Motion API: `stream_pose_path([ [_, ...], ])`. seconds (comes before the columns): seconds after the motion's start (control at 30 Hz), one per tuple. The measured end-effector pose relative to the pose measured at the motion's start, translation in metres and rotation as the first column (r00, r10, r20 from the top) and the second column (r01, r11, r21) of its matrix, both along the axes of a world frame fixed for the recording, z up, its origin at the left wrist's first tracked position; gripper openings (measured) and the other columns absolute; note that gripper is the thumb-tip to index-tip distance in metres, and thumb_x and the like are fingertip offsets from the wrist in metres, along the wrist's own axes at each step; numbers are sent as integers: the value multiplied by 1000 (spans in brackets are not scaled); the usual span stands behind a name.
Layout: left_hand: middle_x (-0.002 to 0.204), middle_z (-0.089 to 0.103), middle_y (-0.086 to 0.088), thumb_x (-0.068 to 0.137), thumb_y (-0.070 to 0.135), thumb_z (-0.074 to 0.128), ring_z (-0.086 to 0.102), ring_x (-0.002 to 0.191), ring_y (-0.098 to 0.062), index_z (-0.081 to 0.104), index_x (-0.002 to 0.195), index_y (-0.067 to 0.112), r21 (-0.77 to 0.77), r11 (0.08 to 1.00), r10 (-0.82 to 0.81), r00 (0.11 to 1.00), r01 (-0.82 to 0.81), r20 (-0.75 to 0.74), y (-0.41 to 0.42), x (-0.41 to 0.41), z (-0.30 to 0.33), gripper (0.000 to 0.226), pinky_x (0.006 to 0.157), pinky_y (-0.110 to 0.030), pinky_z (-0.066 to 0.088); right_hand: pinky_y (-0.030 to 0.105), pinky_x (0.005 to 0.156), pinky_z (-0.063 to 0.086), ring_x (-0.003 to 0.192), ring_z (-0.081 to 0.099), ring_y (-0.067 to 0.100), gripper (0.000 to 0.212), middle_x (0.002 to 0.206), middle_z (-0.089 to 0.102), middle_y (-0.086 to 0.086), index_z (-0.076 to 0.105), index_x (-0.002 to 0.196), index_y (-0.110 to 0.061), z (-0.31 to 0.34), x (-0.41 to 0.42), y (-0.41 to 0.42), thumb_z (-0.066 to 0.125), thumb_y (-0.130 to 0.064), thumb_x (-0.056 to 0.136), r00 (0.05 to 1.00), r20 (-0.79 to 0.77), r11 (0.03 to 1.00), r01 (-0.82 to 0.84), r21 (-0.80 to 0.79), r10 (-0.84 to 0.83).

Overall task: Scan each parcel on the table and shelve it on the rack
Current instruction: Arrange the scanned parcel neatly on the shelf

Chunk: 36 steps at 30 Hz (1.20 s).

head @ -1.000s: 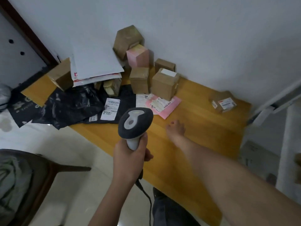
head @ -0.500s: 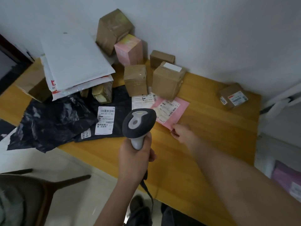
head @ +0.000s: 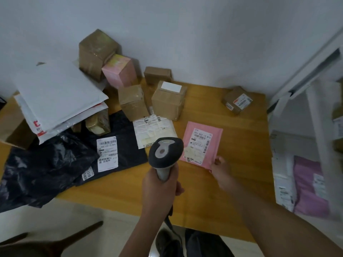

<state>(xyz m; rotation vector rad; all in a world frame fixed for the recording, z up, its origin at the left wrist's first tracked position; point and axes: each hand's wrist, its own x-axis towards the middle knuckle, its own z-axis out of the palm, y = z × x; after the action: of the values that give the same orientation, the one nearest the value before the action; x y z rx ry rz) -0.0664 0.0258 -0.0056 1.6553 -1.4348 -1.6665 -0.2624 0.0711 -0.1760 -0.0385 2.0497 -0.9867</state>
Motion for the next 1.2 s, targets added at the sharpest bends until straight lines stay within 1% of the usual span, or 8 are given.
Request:
stream_pose_path([
  [0.1,56,67,-13,94,28,62,67,51,-20,62,80,-8,20,997,-68,997,68,25,7,-9,-2,39,52,-24,55,44,89,55,90,60,14,12,104,61,-3,57,108,-19,3,1,1,59,-19,97,998,-39,998,-56,-30,55],
  [0.27,56,68,-10,94,33,60,65,48,-12,62,81,-10,23,990,-143,986,142,81,14,-25,-2,45,52,-21,55,35,78,56,86,60,13,6,103,61,-1,54,103,-21,7,-1,1,57,-19,98,993,-49,992,-108,-59,105],
  [0.4,63,69,-15,95,32,60,63,44,-7,62,83,-8,20,991,-136,981,134,136,15,-34,0,41,44,-11,45,39,89,54,90,58,13,9,98,59,-5,54,102,-21,9,-4,1,58,-27,97,989,-39,988,-141,-58,139],
  [0.7,60,66,-14,96,28,59,62,41,-8,59,81,-6,14,987,-162,965,162,208,17,-39,11,37,41,-13,43,35,85,53,81,55,9,6,93,58,-7,55,100,-18,8,-9,-3,56,-24,98,980,-64,981,-191,-14,190],
  [0.83,58,66,-11,96,27,59,61,41,-9,59,81,-5,0,987,-157,960,162,232,18,-39,14,36,41,-16,45,24,66,46,76,51,8,5,89,55,-7,56,98,-16,8,-10,-4,56,-20,98,977,-82,980,-198,-5,197],
  [1.0,56,65,-10,97,28,58,63,42,-9,59,80,-3,-10,990,-134,964,140,230,21,-40,18,35,42,-15,46,37,85,53,85,55,13,6,97,56,-5,55,103,-18,7,-10,-4,56,-21,98,975,-73,977,-212,13,212],
  [1.13,63,68,-15,97,31,57,61,41,-6,60,81,-4,-6,986,-158,956,165,248,25,-41,19,38,41,-11,42,39,87,53,86,55,13,7,95,56,-6,55,104,-17,7,-11,-4,56,-21,98,975,-64,977,-213,0,213],
  [1.2,63,67,-16,97,31,57,62,41,-7,60,81,-5,2,987,-155,956,159,249,26,-42,20,39,42,-12,44,33,78,53,82,54,10,5,98,55,-5,53,103,-20,8,-11,-4,55,-19,99,973,-73,976,-218,7,217],
])
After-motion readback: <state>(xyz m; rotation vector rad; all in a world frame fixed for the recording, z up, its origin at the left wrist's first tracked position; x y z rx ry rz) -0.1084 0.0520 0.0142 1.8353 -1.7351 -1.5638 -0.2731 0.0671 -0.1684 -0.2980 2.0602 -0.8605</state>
